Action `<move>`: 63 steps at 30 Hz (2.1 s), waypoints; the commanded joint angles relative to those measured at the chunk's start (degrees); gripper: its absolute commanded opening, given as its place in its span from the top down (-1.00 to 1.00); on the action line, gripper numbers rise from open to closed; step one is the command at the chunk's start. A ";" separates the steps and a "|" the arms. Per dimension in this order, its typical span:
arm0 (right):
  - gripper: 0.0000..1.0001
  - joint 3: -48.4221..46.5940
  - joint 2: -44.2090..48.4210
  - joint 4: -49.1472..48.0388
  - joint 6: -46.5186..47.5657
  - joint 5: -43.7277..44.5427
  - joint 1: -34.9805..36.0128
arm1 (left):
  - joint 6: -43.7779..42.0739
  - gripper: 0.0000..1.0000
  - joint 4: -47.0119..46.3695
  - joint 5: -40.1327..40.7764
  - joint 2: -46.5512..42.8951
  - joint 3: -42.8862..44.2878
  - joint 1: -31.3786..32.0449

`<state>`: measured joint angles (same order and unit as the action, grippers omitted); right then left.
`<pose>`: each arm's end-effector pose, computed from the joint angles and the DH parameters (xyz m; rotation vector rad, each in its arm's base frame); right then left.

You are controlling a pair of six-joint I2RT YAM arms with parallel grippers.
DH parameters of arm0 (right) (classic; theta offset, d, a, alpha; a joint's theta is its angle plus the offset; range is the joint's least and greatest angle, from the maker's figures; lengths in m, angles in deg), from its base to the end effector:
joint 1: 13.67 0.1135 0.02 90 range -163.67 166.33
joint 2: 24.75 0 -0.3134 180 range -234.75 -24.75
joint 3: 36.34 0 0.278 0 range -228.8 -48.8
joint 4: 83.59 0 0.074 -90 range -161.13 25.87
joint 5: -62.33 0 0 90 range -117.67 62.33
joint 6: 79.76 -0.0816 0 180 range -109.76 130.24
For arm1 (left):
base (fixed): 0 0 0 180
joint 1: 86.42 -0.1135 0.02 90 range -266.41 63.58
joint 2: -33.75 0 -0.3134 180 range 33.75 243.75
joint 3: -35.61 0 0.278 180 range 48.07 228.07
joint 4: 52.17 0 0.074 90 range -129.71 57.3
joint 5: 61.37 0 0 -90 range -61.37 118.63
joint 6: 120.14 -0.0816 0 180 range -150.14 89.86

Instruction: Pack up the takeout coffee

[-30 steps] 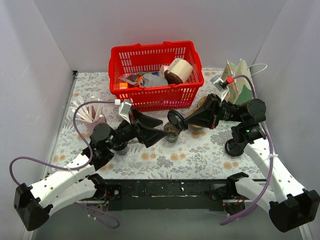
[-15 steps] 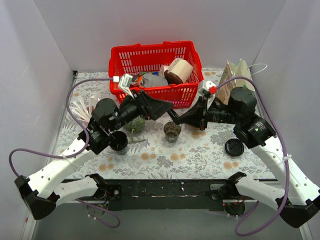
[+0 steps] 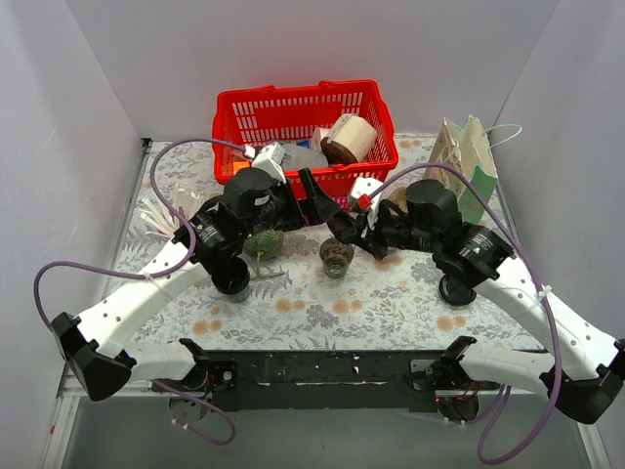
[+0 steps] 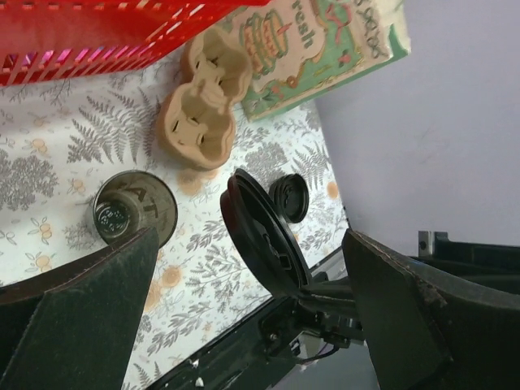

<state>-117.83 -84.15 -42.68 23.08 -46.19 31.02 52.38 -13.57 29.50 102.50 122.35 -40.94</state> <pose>0.1676 0.2022 0.4390 -1.1245 1.5812 0.6806 0.2228 -0.2248 0.4367 -0.7203 2.1133 -1.3818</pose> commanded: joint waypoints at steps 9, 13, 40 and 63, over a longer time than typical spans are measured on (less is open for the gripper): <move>0.97 -4.26 -4.41 0.82 5.96 15.79 8.48 | 2.82 -0.55 2.61 3.80 2.26 -1.86 -0.12; 0.97 -4.88 -5.46 2.05 6.06 17.38 9.54 | 3.35 -0.30 2.79 3.45 3.67 -2.39 -0.03; -0.60 -4.00 -6.44 -3.22 -8.16 28.00 12.09 | -2.26 1.00 -4.66 9.07 2.71 -8.17 -0.12; -0.82 2.15 -3.70 -3.93 -44.38 -33.49 -19.72 | -74.07 1.00 -74.27 -19.58 -13.82 -44.57 -0.12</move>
<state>-116.83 -87.19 -42.20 -14.29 -59.39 13.90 -6.39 -76.98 15.83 88.80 78.59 -41.12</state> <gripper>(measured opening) 0.916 0.033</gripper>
